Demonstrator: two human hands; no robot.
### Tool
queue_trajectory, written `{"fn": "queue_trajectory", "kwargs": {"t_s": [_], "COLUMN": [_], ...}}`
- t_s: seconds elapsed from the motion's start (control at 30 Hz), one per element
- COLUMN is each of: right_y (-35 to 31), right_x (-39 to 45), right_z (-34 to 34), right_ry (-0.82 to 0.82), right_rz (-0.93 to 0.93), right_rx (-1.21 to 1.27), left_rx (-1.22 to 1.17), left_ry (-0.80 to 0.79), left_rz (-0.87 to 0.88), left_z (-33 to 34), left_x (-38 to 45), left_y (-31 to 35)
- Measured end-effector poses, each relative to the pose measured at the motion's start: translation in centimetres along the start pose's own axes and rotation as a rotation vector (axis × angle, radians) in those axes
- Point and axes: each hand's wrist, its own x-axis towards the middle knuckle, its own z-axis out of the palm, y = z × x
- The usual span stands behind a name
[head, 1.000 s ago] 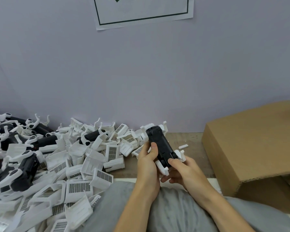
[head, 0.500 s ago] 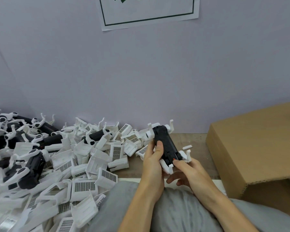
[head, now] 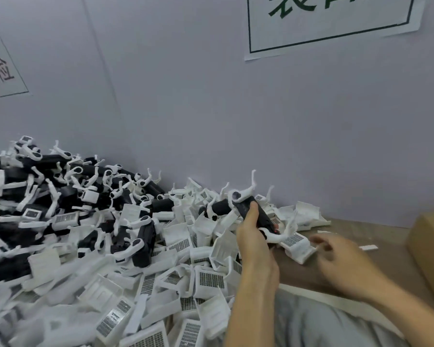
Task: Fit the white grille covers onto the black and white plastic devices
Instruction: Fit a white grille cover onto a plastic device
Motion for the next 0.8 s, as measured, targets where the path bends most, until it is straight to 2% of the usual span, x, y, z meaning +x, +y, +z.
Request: {"fn": "queue_trajectory", "kwargs": {"t_s": [0.07, 0.17, 0.4, 0.53, 0.63, 0.8], "right_y": [-0.8, -1.9, -0.8, 0.6, 1.5, 1.1], "right_x": [2.0, 3.7, 4.8, 2.6, 1.2, -1.6], "right_z": [0.4, 1.0, -0.2, -1.0, -0.7, -0.3], "right_ry": [-0.116, -0.272, -0.38, -0.349, -0.229, 0.146], "right_rz": [-0.092, -0.153, -0.262, -0.258, -0.156, -0.026], "right_rx": [-0.178, -0.314, -0.362, -0.337, -0.325, 0.127], "left_rx": [0.009, 0.077, 0.332, 0.385, 0.428, 0.469], "left_ry": [0.0, -0.003, 0.03, 0.057, 0.078, 0.065], "left_rz": [-0.014, -0.054, 0.072, 0.098, 0.11, 0.124], "left_z": [-0.2, -0.5, -1.0, -1.4, -1.5, -1.1], "left_x": [0.0, -0.3, 0.5, 0.7, 0.9, 0.8], "left_y": [1.1, 1.9, 1.6, 1.2, 0.8, -0.4]}}
